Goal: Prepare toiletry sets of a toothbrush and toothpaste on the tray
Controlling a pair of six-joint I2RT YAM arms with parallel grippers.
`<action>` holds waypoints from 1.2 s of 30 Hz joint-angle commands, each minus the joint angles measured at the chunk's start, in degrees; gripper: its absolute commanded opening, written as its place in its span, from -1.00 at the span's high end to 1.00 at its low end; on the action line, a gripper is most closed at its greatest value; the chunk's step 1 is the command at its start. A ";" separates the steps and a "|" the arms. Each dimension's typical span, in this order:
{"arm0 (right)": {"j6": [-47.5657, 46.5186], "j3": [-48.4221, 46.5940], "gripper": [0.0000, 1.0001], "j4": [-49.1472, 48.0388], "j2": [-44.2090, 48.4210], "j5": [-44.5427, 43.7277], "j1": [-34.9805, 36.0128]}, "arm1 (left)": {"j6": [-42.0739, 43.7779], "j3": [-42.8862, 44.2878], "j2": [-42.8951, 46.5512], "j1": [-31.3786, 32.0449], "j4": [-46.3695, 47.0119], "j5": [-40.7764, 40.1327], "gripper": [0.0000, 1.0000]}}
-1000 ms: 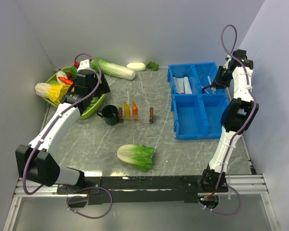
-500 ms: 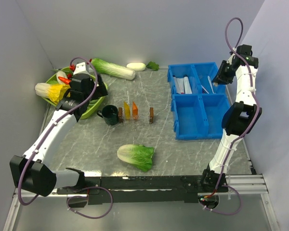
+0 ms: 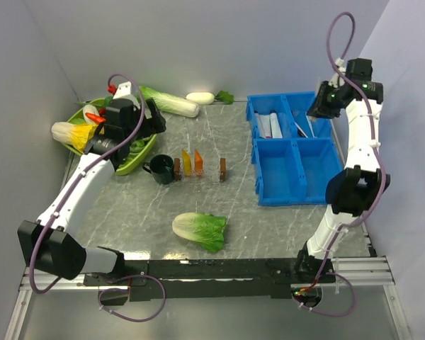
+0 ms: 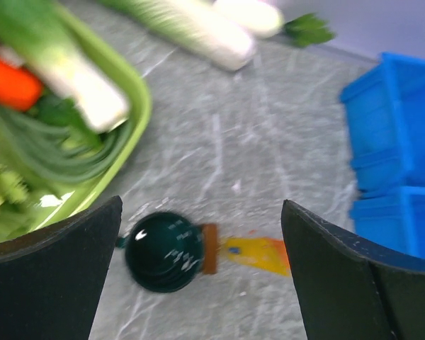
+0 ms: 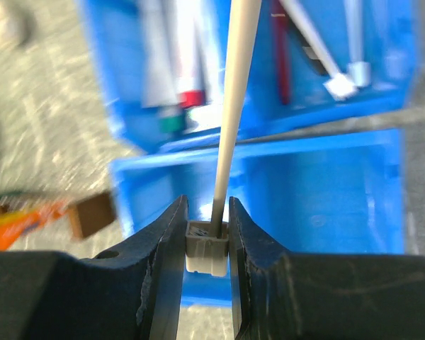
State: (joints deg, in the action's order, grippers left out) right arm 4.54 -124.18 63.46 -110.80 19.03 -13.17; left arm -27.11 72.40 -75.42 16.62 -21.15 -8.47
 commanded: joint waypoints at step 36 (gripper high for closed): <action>-7.17 16.51 1.00 -5.54 16.76 14.55 43.84 | -31.51 9.78 -13.79 8.43 11.57 31.23 -0.09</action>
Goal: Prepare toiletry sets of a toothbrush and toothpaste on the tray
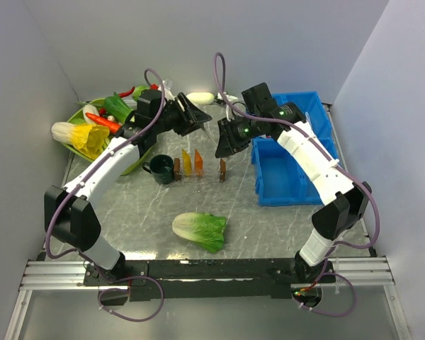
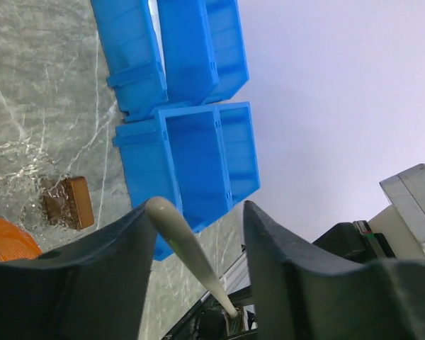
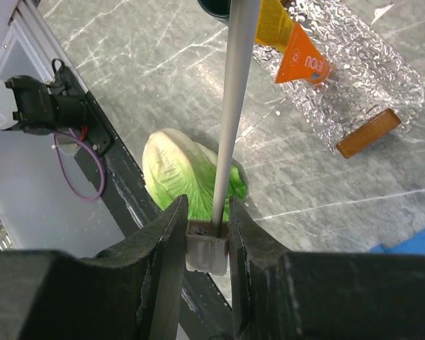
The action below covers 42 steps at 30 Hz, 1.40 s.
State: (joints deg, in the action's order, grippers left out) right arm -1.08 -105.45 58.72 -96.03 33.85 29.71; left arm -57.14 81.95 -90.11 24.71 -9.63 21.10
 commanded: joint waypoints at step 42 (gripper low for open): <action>43.88 25.29 -0.28 -42.35 24.04 6.85 -9.15 | -35.04 -20.69 18.65 0.08 27.72 -14.95 0.98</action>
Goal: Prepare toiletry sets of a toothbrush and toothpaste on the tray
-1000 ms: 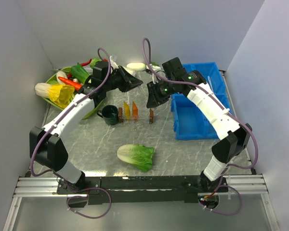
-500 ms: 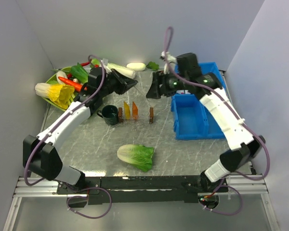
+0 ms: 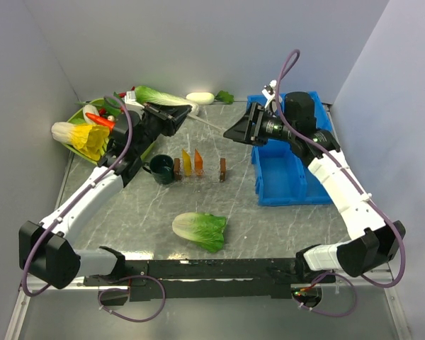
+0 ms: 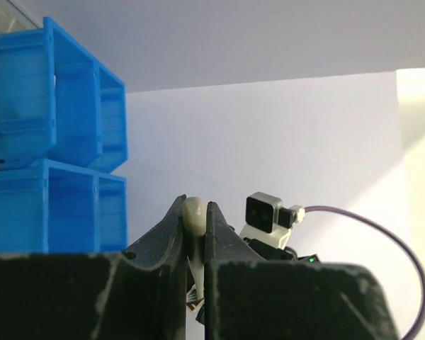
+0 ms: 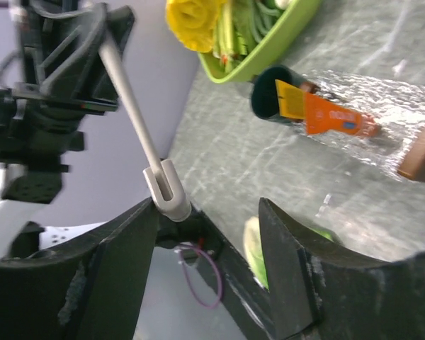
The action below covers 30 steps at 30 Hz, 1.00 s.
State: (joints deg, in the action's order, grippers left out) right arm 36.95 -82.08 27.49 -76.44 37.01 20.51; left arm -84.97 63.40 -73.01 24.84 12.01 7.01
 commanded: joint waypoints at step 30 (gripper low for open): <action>3.83 -0.36 0.27 -14.30 2.00 4.65 1.46 | -10.66 -4.07 -0.11 -0.06 12.07 0.82 0.98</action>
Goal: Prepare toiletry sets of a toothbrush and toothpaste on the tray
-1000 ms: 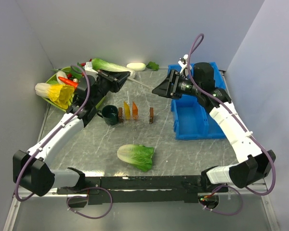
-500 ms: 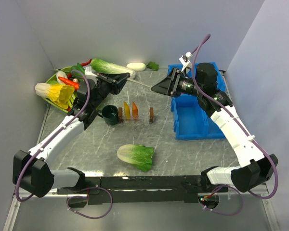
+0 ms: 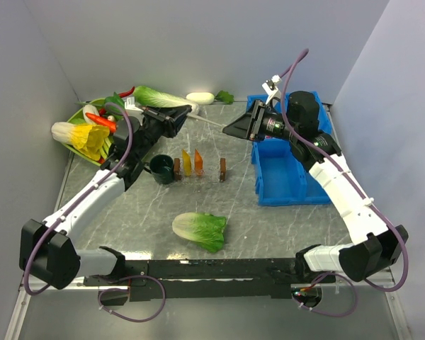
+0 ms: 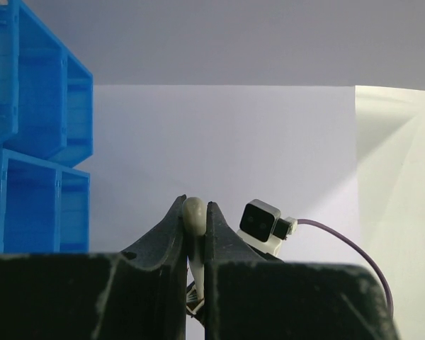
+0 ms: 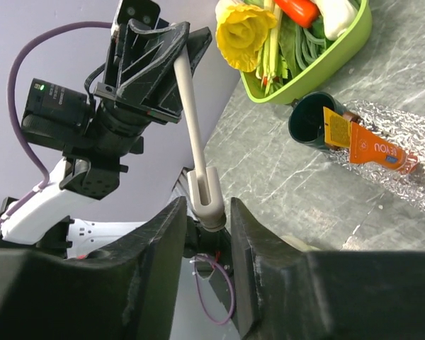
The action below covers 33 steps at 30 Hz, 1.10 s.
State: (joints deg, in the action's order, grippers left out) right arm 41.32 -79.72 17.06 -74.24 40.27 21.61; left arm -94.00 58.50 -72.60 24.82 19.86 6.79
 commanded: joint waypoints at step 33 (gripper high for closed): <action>-12.57 -12.38 1.00 15.51 0.94 -7.66 -0.34 | 23.58 12.51 -1.42 -1.87 -14.05 0.25 -0.93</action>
State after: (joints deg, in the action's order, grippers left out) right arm 33.45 -87.02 23.22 -74.87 36.25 21.58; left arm -80.23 67.42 -77.38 24.05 11.00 9.34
